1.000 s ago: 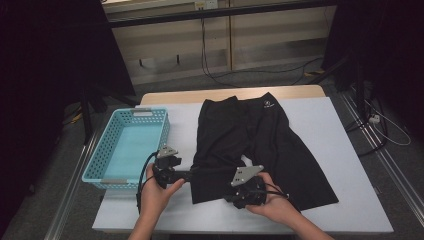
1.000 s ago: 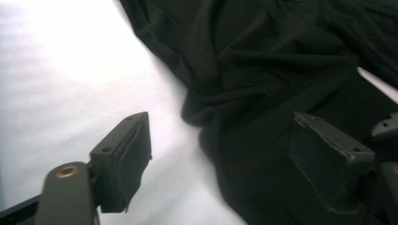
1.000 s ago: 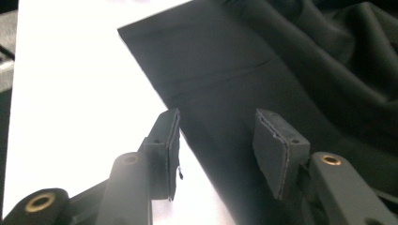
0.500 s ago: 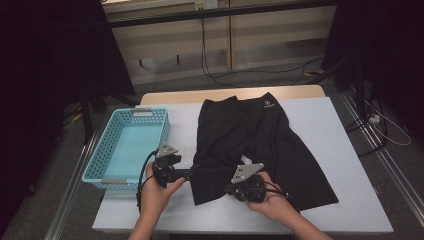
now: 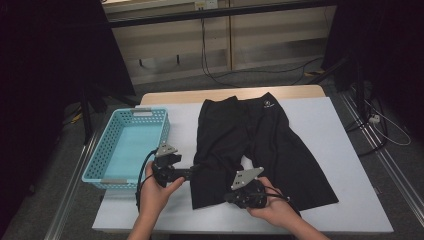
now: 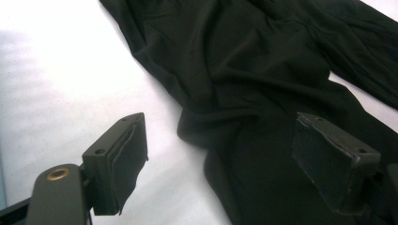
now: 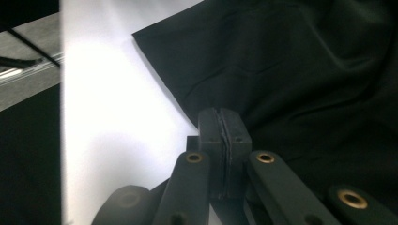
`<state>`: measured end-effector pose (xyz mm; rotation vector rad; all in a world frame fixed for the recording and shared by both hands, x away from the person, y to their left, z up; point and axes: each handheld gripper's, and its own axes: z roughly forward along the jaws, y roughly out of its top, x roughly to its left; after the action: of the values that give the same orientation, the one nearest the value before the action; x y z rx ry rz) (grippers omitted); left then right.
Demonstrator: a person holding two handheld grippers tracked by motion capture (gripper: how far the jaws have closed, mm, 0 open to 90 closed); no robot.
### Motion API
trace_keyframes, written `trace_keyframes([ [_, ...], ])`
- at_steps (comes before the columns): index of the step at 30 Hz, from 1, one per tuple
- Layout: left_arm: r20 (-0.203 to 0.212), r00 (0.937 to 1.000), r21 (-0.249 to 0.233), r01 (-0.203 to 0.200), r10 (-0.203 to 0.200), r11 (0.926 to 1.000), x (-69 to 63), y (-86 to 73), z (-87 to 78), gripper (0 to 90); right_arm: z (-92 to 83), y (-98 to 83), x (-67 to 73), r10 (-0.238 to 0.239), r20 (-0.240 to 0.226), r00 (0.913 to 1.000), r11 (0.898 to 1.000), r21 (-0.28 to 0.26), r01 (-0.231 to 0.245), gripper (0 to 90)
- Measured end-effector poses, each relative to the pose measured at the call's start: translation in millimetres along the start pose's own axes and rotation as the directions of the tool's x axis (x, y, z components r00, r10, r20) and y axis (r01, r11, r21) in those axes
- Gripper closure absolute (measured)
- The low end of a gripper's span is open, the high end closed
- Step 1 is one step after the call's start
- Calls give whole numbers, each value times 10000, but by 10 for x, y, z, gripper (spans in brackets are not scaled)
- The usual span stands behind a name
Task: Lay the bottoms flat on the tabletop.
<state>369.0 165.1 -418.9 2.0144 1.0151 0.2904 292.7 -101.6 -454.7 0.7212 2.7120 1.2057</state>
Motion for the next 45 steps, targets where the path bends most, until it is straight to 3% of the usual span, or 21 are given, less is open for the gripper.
trace_keyframes([
  [13, 1, 10000, -5, 63, -63, 10000, 15, 5, -8, 186, -20, -21, 214, -430, -802, 9959, 9988, 197, 447, 891],
  [22, -38, 10000, 159, 61, -60, 9999, 23, -14, 26, 186, -81, -41, 198, -403, -892, 9952, 9988, 243, 426, 887],
  [24, -33, 10000, 174, 84, -84, 9998, 23, -17, 32, 186, -87, -51, 174, -359, -861, 9956, 9992, 161, 374, 850],
  [28, 1, 9999, 137, 122, -122, 9998, 25, -6, 26, 186, -69, 25, 211, -578, -396, 9975, 9979, -299, 566, 656],
  [35, -10, 9998, 18, 190, -190, 9998, 38, -2, 7, 186, 165, 231, 297, -901, -42, 9959, 9904, -1053, 892, 503],
  [39, -21, 9998, 75, 212, -212, 9997, 45, -2, 10, 186, 346, 332, 446, -1344, -140, 9908, 9860, -1012, 1323, 505],
  [41, -50, 9997, 47, 244, -244, 9997, 39, -3, 14, 186, 429, 370, 477, -1306, -148, 9913, 9870, -965, 1286, 524],
  [45, -80, 9995, 9, 301, -301, 9995, 47, -3, 6, 186, 597, 402, 481, -1358, -349, 9901, 9887, -688, 1332, 649],
])
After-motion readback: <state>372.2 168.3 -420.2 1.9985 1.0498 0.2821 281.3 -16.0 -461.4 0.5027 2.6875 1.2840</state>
